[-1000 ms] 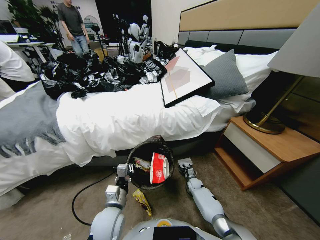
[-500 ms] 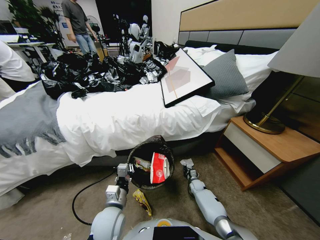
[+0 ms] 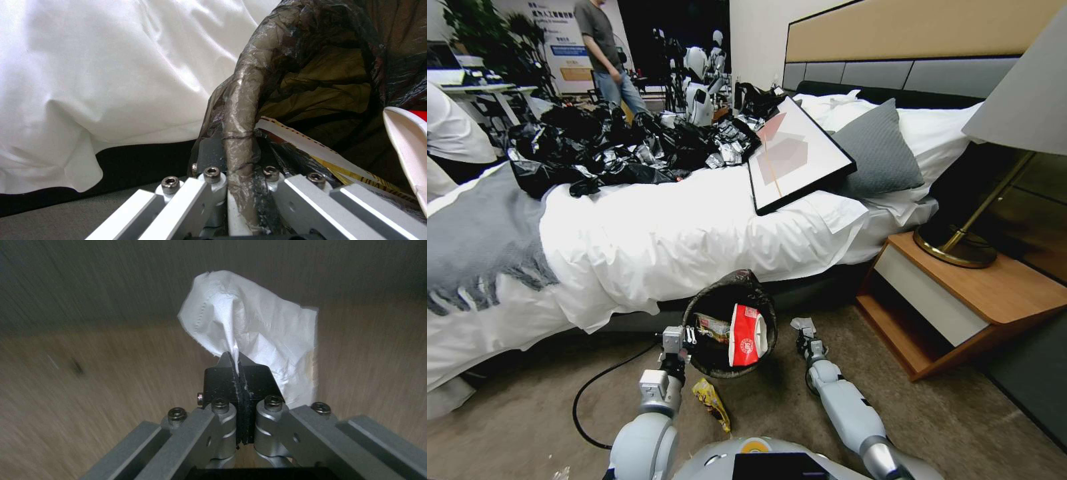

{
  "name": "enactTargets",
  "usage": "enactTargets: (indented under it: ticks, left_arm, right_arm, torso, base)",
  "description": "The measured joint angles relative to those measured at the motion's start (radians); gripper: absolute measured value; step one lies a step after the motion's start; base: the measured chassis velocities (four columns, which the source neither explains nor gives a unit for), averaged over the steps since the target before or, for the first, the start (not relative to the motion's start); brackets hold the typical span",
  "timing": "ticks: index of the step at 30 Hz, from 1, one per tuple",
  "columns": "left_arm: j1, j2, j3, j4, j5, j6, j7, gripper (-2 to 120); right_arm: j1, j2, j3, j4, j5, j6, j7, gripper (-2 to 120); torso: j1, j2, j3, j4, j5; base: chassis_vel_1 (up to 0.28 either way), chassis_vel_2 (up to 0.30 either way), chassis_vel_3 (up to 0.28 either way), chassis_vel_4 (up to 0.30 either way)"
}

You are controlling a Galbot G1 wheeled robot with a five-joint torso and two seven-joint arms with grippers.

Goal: Pick up the trash bin, then pick up the garbage from the floor and place it into the trash bin.

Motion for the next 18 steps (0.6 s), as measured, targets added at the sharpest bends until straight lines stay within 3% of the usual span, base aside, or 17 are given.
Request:
enactTargets:
  ticks: [3, 10, 11, 12, 15, 18]
  left_arm:
    - [0.000, 0.003, 0.001, 0.004, 0.000, 0.000, 0.000, 0]
    - [0.000, 0.003, 0.001, 0.006, 0.000, 0.000, 0.000, 0]
    - [0.000, 0.005, 0.000, 0.008, 0.000, 0.000, -0.001, 0]
    - [0.000, 0.005, 0.000, 0.008, 0.000, 0.000, -0.001, 0]
    - [0.000, 0.005, 0.002, 0.009, 0.000, 0.000, -0.001, 0]
    - [0.000, 0.005, 0.005, 0.009, 0.000, 0.000, 0.000, 0]
  right_arm:
    - [-0.054, -0.003, 0.004, 0.123, -0.011, 0.036, 0.014, 0]
    - [-0.076, -0.006, 0.005, 0.175, -0.011, 0.047, 0.013, 0]
    - [-0.120, -0.016, 0.006, 0.277, -0.011, 0.069, 0.002, 0]
    - [-0.120, -0.016, 0.006, 0.277, -0.011, 0.069, 0.002, 0]
    - [-0.197, -0.037, 0.009, 0.456, -0.010, 0.125, -0.041, 0]
    - [-0.215, -0.043, 0.013, 0.497, -0.007, 0.148, -0.068, 0]
  torso:
    - [0.000, 0.000, 0.000, 0.0000, 0.0003]
    - [0.000, 0.000, 0.000, -0.0001, -0.0002]
    - [0.000, 0.000, 0.000, -0.0005, 0.0004]
    - [0.000, 0.000, 0.000, -0.0005, 0.0004]
    - [0.000, 0.000, 0.000, -0.0006, -0.0006]
    - [0.000, 0.000, 0.000, 0.0000, 0.0007]
  base:
    - [0.000, 0.000, 0.000, 0.000]
    - [0.000, 0.000, 0.000, 0.000]
    - [0.000, 0.000, 0.000, 0.000]
    - [0.000, 0.000, 0.000, 0.000]
    - [0.000, 0.000, 0.000, 0.000]
    - [0.000, 0.000, 0.000, 0.000]
